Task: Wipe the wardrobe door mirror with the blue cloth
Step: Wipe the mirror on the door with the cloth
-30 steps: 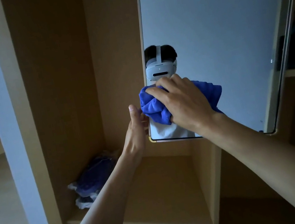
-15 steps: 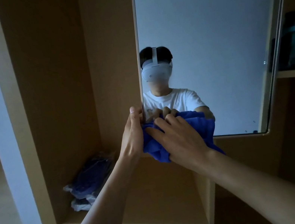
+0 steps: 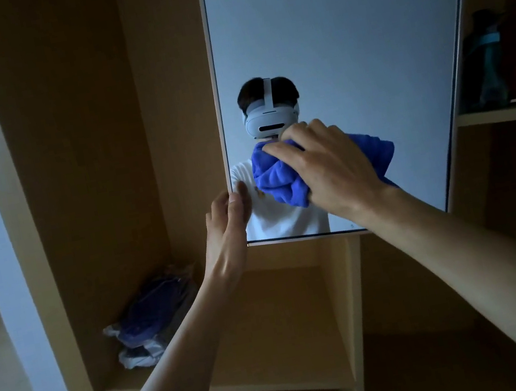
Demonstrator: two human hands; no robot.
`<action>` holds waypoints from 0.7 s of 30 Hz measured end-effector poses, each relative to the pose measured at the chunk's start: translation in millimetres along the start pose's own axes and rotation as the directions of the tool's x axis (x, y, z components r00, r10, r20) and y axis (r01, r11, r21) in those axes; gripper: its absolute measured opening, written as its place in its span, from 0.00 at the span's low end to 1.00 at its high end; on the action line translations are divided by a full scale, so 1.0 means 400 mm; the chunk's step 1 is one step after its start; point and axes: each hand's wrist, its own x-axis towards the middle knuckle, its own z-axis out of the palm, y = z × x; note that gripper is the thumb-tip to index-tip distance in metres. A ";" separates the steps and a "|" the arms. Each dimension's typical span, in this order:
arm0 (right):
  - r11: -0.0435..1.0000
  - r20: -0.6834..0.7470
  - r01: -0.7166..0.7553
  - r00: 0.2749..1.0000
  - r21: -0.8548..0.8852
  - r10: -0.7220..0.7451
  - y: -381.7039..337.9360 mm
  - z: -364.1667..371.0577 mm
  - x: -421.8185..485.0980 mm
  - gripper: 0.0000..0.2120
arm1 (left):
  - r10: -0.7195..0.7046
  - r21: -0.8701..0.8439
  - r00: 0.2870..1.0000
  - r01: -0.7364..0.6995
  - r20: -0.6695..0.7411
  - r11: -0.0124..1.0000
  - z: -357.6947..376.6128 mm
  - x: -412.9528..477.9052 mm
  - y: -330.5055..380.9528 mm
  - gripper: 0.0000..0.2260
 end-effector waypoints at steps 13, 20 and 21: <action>0.997 0.133 0.075 0.988 0.015 -0.077 -0.071 0.111 -0.167 0.24 | 0.014 0.139 0.998 -0.006 -0.056 0.990 0.028 -0.006 -0.031 0.18; 0.995 0.156 0.072 0.984 0.066 -0.082 -0.030 0.088 -0.152 0.23 | -0.033 0.187 0.998 0.041 -0.049 0.981 0.045 -0.027 -0.044 0.31; 0.996 0.154 0.059 0.986 0.068 -0.069 -0.017 0.080 -0.149 0.23 | -0.041 0.190 0.998 0.050 -0.048 0.981 0.046 -0.029 -0.045 0.32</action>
